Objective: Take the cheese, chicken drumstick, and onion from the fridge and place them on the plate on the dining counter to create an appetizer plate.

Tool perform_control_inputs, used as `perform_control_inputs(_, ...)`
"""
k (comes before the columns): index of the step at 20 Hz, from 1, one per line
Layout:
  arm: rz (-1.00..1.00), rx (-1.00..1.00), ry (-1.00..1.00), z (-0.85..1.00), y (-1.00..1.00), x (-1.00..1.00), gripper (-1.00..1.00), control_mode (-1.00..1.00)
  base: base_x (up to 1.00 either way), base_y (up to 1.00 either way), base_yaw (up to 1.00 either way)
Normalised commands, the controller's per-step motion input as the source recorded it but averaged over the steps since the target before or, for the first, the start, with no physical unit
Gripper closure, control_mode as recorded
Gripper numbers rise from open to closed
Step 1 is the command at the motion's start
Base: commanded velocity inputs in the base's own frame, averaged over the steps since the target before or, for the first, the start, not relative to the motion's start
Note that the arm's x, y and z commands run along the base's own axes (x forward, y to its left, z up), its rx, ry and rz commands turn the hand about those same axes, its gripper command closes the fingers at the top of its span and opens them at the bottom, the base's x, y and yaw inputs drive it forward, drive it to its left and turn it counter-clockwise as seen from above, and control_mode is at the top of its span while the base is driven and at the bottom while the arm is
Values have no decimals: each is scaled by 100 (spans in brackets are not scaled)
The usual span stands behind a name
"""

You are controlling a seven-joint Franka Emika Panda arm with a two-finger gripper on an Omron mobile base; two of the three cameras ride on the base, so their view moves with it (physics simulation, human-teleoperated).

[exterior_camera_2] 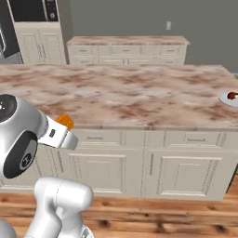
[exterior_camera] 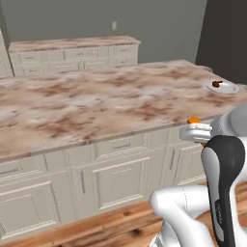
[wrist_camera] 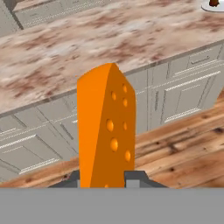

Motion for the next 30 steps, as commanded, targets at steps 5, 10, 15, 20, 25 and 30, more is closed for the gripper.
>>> perform_control_inputs(5,0,0,0,0,0,0,100,100,0,-100,-9)
perform_control_inputs(10,0,0,0,0,0,0,100,100,3,-100,-8)
perform_control_inputs(15,0,0,0,0,0,0,100,100,1,-100,-8)
perform_control_inputs(20,0,0,0,0,0,0,100,100,0,-100,-8)
perform_control_inputs(25,0,0,0,0,0,0,100,100,0,-100,-7)
perform_control_inputs(30,0,0,0,0,0,0,100,100,1,-100,-6)
